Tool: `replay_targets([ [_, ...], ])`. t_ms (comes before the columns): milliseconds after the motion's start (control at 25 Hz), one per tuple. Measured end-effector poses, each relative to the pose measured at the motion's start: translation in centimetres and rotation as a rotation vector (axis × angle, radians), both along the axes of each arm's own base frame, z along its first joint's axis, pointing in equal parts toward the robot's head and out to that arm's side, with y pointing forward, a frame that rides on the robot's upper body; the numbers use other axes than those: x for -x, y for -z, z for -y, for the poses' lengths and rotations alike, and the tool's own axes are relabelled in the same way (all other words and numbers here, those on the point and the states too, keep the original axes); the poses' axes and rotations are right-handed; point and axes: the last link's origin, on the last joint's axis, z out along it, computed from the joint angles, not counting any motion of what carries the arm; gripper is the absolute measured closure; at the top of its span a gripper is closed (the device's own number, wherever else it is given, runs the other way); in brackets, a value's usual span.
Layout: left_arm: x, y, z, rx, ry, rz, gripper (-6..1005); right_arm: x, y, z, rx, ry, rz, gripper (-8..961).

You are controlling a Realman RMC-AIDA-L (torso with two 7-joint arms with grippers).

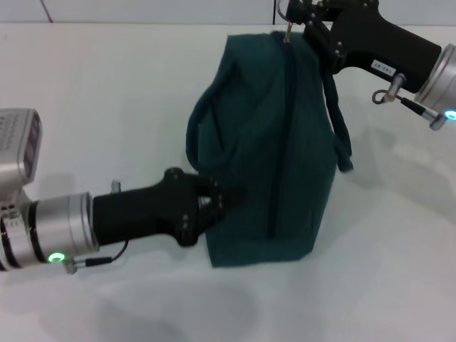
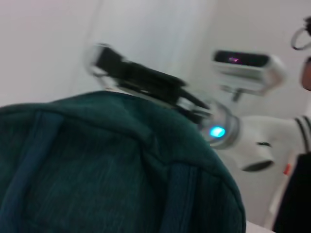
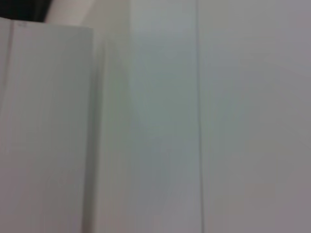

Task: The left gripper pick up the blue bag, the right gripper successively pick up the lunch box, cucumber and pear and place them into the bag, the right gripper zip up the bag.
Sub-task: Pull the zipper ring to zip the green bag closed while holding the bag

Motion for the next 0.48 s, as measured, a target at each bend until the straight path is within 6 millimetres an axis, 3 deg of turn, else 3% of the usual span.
replay_targets([
  [280,0.7,-1.2,1.7,0.036,0.039,0.018,900,-0.4,0.3,-0.9,-0.009,0.066,0.024,913],
  [480,2.4,-2.6,1.4,-0.066,-0.074,0.037,885,-0.4,0.3,-1.1,0.008,0.093,0.013,911],
])
